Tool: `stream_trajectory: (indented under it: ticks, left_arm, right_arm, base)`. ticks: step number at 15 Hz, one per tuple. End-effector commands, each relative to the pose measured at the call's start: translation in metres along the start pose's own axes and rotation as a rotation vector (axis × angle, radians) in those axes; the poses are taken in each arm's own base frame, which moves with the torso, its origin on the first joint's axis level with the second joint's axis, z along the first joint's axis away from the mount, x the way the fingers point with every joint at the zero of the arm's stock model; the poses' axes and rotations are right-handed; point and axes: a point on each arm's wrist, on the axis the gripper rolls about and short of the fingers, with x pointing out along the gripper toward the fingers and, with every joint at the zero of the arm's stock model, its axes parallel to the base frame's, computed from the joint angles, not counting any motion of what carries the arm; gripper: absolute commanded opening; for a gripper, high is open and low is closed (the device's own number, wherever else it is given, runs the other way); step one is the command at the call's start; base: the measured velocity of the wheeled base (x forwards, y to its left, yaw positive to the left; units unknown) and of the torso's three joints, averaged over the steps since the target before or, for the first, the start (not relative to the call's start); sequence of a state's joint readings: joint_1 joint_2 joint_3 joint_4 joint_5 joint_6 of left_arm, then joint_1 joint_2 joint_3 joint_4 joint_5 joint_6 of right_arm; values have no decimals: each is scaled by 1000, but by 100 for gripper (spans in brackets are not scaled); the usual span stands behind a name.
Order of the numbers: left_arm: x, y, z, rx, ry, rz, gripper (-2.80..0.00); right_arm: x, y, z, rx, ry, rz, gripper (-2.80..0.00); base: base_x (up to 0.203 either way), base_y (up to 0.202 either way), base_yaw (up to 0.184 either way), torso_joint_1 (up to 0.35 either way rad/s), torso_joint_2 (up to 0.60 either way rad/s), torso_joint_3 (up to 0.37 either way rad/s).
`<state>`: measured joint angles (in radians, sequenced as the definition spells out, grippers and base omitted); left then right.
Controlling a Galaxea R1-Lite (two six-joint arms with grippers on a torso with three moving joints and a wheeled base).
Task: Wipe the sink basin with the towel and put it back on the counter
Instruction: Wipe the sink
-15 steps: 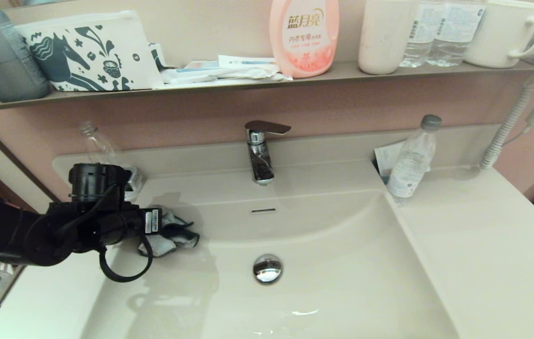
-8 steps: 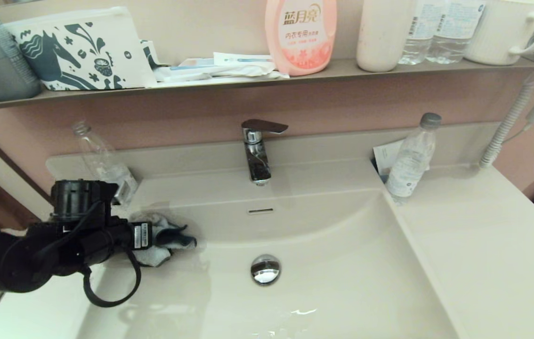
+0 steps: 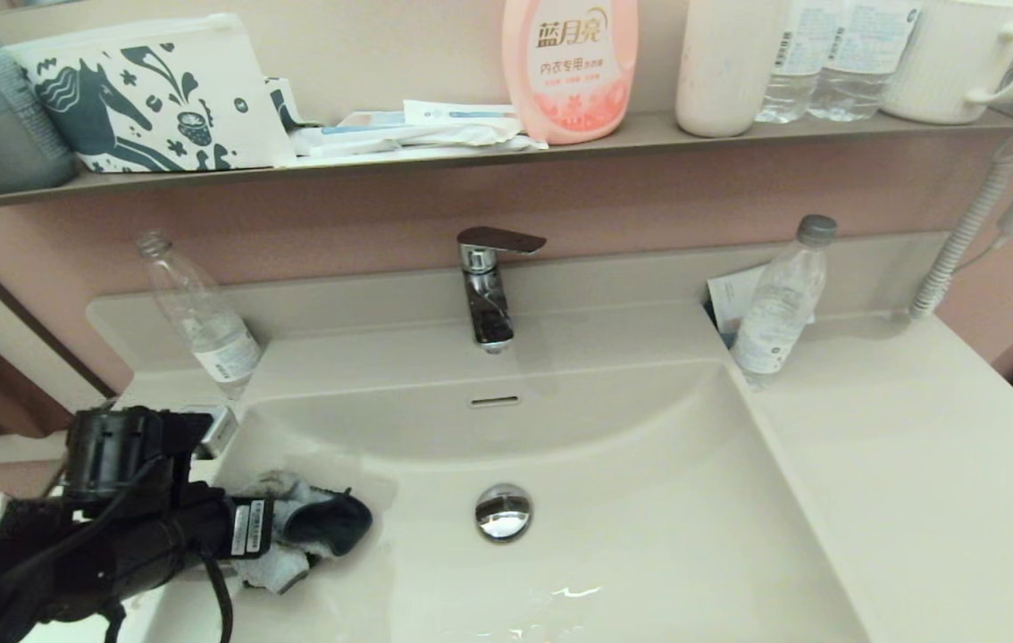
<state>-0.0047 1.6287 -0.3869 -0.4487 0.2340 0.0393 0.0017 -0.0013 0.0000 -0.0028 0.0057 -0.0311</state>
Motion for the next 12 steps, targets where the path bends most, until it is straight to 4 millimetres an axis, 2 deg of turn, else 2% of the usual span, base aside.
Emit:
stream_trajectory:
  ticks: [1,4,6,7,9,12]
  left_arm:
    - [-16,3,-15,10,-1,4,-280]
    - [-31,7,-40,16,25,8,-280]
    - [-44,11,-44,24,-14,14,-280]
    - [-51,15,-41,30,-51,29,-280]
    - [-64,27,-20,38,-113,72,-280]
    - [-91,44,-8,33,-40,120,-280]
  right_arm:
    - [0,0,0,-1,1,0,-280]
    - [0,0,0,-1,1,0,-280]
    - [0,0,0,-1,1,0,-280]
    - [0,0,0,0,1,0,-280]
    - [0,0,0,-1,1,0,-280]
    - [0,0,0,0,1,0,-280]
  base:
    - [0,0,0,0,0,0]
    - [0,0,0,0,0,0]
    - [0,0,0,0,0,0]
    - [0,0,0,0,0,0]
    - [0,0,0,0,0,0]
    - [0,0,0,0,0,0]
